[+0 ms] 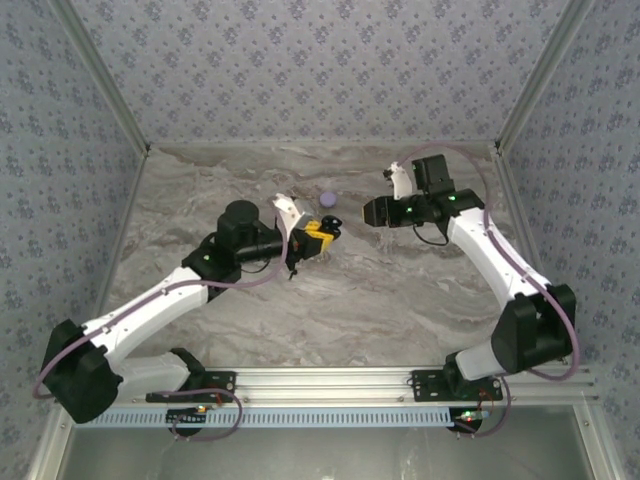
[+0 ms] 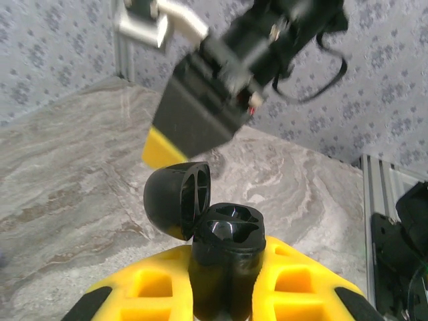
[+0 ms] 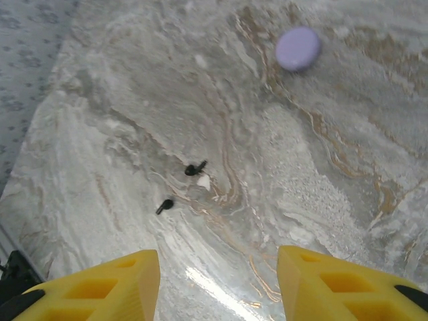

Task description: Insert wireless bluetooth earbuds into charging case

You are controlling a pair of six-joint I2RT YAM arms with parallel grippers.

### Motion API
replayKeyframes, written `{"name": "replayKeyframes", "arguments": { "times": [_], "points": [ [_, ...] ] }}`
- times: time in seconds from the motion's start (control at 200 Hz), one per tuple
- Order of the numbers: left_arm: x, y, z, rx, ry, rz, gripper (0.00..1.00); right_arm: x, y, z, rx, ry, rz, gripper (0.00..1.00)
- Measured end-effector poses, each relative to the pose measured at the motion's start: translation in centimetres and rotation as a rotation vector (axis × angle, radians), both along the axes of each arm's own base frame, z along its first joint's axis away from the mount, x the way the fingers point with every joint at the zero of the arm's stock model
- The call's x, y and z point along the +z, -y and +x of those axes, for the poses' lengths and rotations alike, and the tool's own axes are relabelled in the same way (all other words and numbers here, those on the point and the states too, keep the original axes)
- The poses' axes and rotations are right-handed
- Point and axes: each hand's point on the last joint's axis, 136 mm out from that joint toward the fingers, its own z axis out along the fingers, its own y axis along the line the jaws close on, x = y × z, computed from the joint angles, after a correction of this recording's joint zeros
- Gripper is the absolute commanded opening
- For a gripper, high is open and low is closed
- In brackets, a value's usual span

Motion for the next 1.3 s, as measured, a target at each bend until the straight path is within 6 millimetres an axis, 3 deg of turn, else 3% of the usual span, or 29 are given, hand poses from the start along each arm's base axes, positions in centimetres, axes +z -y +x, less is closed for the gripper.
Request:
{"name": "replayKeyframes", "arguments": {
  "times": [0.26, 0.435, 0.655, 0.79, 1.024, 1.299],
  "points": [
    [3.0, -2.3, -0.6, 0.078, 0.045, -0.064, 0.11, -7.6, -4.1, 0.0, 0.010, -0.187, -0.048, 0.47],
    [3.6, -3.2, -0.8, 0.119, 0.042, -0.075, 0.13, -11.1, -7.7, -0.7, 0.061, -0.265, -0.081, 0.45],
    [3.1, -3.8, -0.9, 0.146, 0.026, -0.063, 0.13, -12.3, -12.5, 0.6, 0.128, -0.263, -0.093, 0.42],
    [3.1, -4.0, -0.9, 0.150, 0.023, -0.061, 0.14, -12.9, -14.6, 1.3, 0.152, -0.261, -0.104, 0.30],
    [2.8, -4.0, -1.0, 0.152, 0.007, -0.058, 0.14, -14.3, -17.1, 2.4, 0.187, -0.283, -0.124, 0.19],
    [2.0, -4.0, -1.0, 0.153, -0.011, -0.046, 0.14, -16.6, -18.6, 2.1, 0.226, -0.327, -0.180, 0.18]
  ]
}}
